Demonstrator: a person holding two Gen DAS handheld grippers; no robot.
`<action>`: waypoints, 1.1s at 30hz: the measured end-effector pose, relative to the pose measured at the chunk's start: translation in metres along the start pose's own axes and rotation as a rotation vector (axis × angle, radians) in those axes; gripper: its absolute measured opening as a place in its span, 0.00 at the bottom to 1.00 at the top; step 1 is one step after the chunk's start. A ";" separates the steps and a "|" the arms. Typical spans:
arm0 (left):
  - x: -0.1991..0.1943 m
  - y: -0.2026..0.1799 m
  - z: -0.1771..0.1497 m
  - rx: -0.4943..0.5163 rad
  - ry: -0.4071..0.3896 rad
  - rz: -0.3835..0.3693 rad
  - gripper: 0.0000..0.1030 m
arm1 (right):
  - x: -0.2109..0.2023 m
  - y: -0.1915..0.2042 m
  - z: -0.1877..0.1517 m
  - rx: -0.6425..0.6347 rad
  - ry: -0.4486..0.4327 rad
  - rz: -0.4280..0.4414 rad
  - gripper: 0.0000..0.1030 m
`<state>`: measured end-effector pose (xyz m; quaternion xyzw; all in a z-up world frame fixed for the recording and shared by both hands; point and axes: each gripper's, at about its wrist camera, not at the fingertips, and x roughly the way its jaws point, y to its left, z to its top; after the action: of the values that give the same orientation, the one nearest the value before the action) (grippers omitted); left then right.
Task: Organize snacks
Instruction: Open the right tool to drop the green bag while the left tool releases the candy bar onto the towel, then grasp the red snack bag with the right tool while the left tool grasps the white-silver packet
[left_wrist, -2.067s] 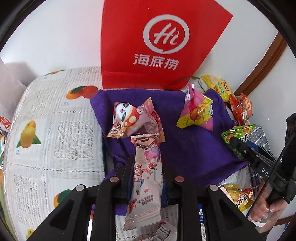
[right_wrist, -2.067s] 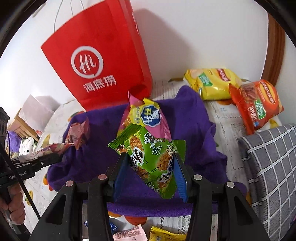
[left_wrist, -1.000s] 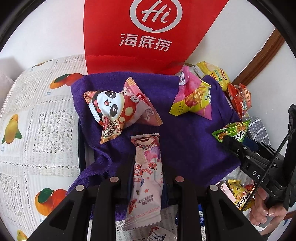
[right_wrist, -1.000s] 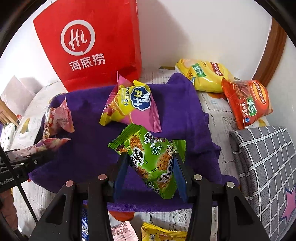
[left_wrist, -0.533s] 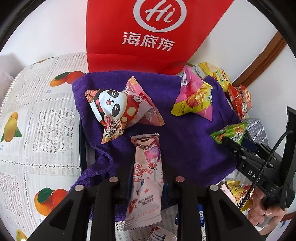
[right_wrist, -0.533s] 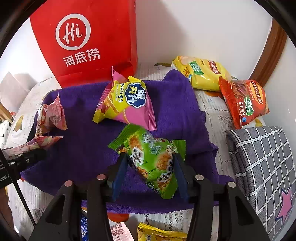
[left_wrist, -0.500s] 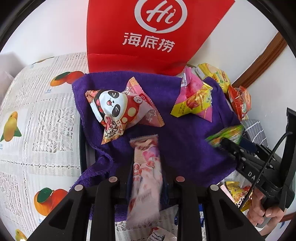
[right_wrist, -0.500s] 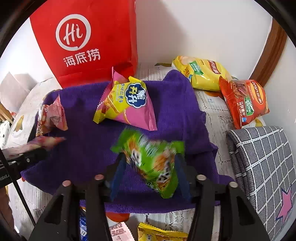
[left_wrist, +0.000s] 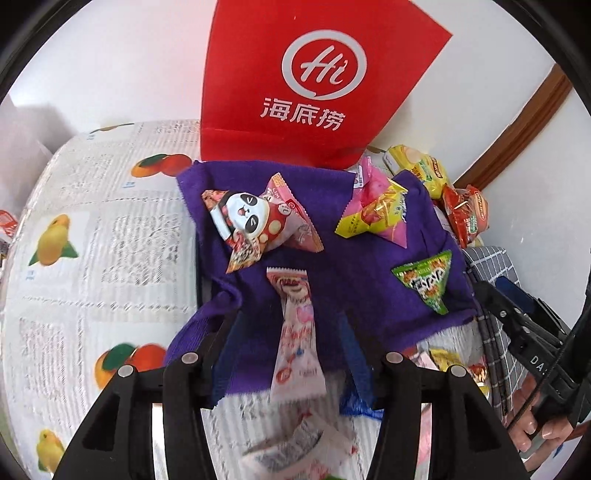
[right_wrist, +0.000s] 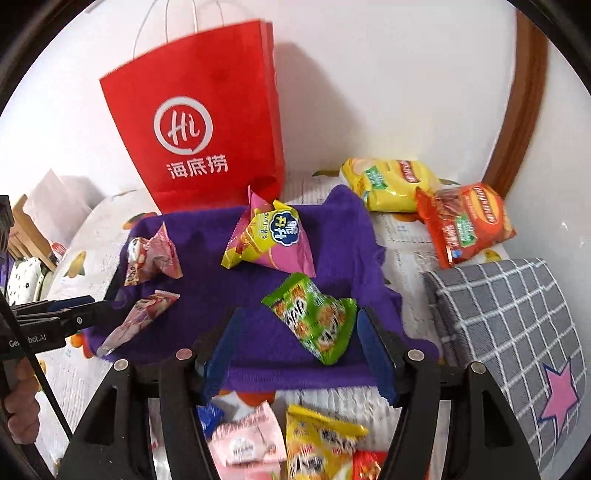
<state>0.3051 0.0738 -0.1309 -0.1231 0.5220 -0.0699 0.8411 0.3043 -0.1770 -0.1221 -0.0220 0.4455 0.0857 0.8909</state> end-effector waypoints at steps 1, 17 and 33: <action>-0.006 -0.001 -0.004 0.005 -0.004 0.002 0.50 | -0.005 -0.002 -0.003 0.004 -0.006 -0.005 0.65; -0.049 0.002 -0.058 0.025 -0.012 0.001 0.53 | -0.042 -0.047 -0.078 0.125 0.081 0.010 0.65; -0.035 0.009 -0.074 0.027 0.018 -0.011 0.53 | 0.001 -0.083 -0.120 0.174 0.185 -0.072 0.66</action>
<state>0.2228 0.0815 -0.1345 -0.1138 0.5277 -0.0827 0.8377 0.2240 -0.2725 -0.1986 0.0319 0.5304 0.0123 0.8471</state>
